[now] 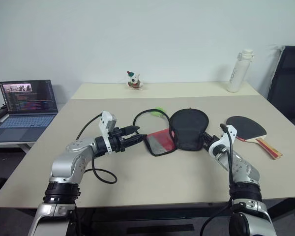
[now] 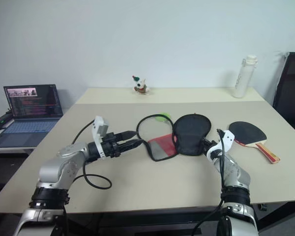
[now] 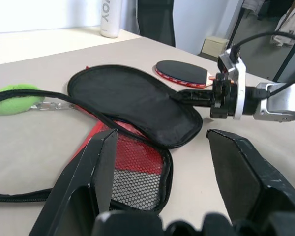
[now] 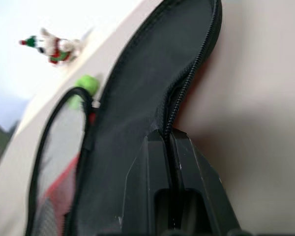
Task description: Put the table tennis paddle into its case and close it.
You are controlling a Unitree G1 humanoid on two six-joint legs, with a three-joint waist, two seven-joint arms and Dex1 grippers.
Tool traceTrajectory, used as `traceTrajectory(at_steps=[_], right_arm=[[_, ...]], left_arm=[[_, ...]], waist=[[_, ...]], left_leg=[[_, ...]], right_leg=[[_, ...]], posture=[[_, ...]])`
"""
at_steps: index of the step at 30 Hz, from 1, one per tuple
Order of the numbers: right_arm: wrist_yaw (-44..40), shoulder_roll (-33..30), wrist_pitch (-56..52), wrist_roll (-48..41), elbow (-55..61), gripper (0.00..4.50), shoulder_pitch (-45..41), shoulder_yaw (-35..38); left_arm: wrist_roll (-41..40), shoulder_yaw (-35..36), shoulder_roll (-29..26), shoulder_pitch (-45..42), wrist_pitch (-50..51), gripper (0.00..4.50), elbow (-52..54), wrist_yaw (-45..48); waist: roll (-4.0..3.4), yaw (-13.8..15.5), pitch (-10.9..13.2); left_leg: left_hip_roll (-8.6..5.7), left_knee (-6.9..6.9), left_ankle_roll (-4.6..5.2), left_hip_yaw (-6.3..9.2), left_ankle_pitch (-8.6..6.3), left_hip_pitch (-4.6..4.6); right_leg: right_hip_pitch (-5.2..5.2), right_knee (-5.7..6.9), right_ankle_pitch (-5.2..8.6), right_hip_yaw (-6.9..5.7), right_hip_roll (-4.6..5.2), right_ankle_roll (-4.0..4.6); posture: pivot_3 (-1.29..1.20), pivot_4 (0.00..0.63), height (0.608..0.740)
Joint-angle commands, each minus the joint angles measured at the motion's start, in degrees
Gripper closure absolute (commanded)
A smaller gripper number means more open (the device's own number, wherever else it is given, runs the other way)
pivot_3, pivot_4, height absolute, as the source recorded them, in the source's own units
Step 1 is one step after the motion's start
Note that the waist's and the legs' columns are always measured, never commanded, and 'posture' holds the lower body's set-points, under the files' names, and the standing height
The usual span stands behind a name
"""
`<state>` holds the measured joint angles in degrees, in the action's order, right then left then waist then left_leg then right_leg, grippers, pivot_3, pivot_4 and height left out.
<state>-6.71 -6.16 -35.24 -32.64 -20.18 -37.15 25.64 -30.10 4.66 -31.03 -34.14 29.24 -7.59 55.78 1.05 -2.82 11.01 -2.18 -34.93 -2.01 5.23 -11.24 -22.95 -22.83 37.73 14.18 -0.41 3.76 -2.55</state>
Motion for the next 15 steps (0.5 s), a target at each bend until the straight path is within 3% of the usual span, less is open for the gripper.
traceTrajectory(at_steps=[1, 9, 12, 15], right_arm=[[0.2, -1.29, -1.13, -0.33, 4.34, 4.46, 0.23, -1.18], [-2.38, -6.27, -5.41, 3.2, 2.44, 4.46, -1.27, -7.49], [-3.58, -7.97, -5.68, 4.86, 1.22, 3.88, -2.5, -9.39], [-5.09, -9.24, -4.59, 6.56, -1.27, 2.82, -4.23, -10.85]], left_arm=[[0.02, 0.56, 0.53, -1.69, -1.5, 1.36, 0.03, 0.21], [0.38, 0.46, 1.16, -2.16, -2.18, 1.36, -0.67, -0.06], [0.42, 0.5, 1.21, -1.98, -2.21, 1.36, -0.45, -0.23], [0.4, 0.62, 1.21, -1.7, -2.08, 1.36, -0.1, -0.37]], waist=[[0.0, 0.0, 0.0], [0.0, -0.06, 0.0], [0.0, -0.06, 0.0], [0.01, -0.07, 0.0]], left_leg=[[0.0, 0.01, 0.0, -0.03, 0.0, 0.0], [0.02, 0.01, 0.0, -0.08, 0.0, -0.01], [0.01, 0.01, 0.0, -0.12, 0.0, -0.02], [0.01, 0.01, 0.0, -0.16, 0.0, -0.01]], right_leg=[[-0.02, 0.0, 0.0, 0.02, 0.0, 0.0], [-0.08, 0.04, 0.01, 0.04, -0.01, 0.01], [-0.09, 0.04, 0.02, 0.06, -0.01, 0.01], [-0.11, 0.04, 0.02, 0.1, -0.01, 0.0]], posture=[[0.0, 0.15, 0.74], [0.0, 0.15, 0.74], [0.0, 0.15, 0.74], [0.0, 0.15, 0.74]])
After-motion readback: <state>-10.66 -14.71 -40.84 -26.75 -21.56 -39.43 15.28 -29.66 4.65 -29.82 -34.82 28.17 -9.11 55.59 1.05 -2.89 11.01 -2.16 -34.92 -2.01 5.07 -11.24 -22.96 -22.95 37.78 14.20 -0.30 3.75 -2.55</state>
